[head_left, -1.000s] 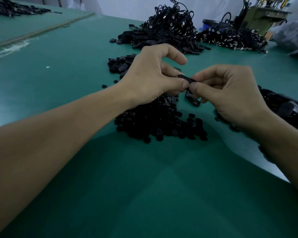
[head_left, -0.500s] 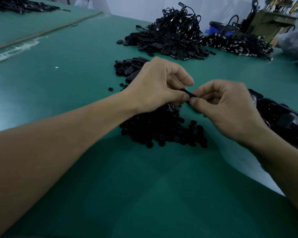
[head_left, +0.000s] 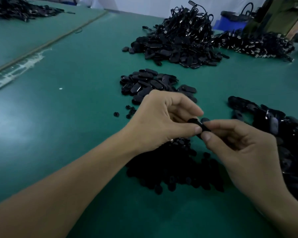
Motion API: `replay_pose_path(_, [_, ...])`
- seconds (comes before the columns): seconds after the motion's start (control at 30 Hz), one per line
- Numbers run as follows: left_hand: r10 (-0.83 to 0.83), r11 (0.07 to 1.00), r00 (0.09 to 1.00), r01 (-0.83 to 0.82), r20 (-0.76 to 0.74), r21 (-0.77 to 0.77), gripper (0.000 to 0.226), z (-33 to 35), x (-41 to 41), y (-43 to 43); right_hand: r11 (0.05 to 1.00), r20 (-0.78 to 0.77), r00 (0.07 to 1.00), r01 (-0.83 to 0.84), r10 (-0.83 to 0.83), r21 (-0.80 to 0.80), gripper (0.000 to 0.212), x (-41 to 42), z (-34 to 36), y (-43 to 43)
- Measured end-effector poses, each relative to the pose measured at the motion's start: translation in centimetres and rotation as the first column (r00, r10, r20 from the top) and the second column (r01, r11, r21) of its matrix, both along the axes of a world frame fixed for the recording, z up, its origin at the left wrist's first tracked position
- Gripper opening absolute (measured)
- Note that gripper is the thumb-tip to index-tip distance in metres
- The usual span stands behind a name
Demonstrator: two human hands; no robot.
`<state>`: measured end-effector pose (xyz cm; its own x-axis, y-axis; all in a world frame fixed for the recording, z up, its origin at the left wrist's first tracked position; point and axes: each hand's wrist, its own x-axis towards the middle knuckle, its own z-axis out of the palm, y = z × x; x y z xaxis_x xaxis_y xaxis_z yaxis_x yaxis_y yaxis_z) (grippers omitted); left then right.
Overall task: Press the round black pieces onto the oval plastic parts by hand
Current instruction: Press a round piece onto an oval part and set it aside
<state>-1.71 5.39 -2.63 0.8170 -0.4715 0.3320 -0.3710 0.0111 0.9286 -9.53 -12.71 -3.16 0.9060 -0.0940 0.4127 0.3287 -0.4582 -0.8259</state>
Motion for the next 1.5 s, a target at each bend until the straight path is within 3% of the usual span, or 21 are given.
replay_pose_path(0.2, [-0.025, 1.000, 0.995, 0.024, -0.093, -0.008, 0.020, -0.4, 0.0, 0.2, 0.998, -0.098, 0.995, -0.015, 0.021, 0.058, 0.019, 0.3, -0.2, 0.2])
replay_pose_path(0.63, [-0.052, 0.999, 0.992, 0.050, -0.119, -0.021, 0.019, 0.6, 0.3, 0.6, 0.977, -0.095, 0.986, -0.117, 0.135, 0.176, 0.018, 0.5, 0.1, 0.5])
replay_pose_path(0.87, [-0.034, 0.999, 0.993, 0.033, -0.113, -0.015, 0.019, 1.3, 2.1, 0.5, 1.000, -0.026, 1.000, 0.011, -0.012, -0.020, 0.013, 1.9, 0.5, 0.8])
replay_pose_path(1.07, [0.057, 0.996, 0.995, -0.062, -0.077, -0.071, 0.018, 0.4, 1.8, 1.1, 0.960, -0.093, 0.987, -0.148, 0.129, -0.237, 0.014, 4.2, 4.3, -0.1])
replay_pose_path(1.17, [0.117, 0.993, 0.993, -0.118, -0.033, -0.021, 0.017, -0.5, 1.4, 1.5, 0.965, -0.098, 0.984, -0.164, 0.147, -0.205, 0.011, 4.8, 3.4, 0.2])
replay_pose_path(1.3, [0.141, 0.990, 0.988, -0.142, -0.068, -0.006, 0.016, -0.8, 1.5, 1.9, 0.983, 0.025, 0.998, -0.058, 0.063, -0.174, 0.016, 4.6, 1.3, 1.4])
replay_pose_path(1.5, [0.056, 0.998, 0.994, -0.053, -0.090, 0.032, 0.016, -1.0, 1.4, 2.1, 0.935, 0.252, 0.967, 0.117, -0.030, -0.334, 0.012, 3.0, 0.1, 1.7])
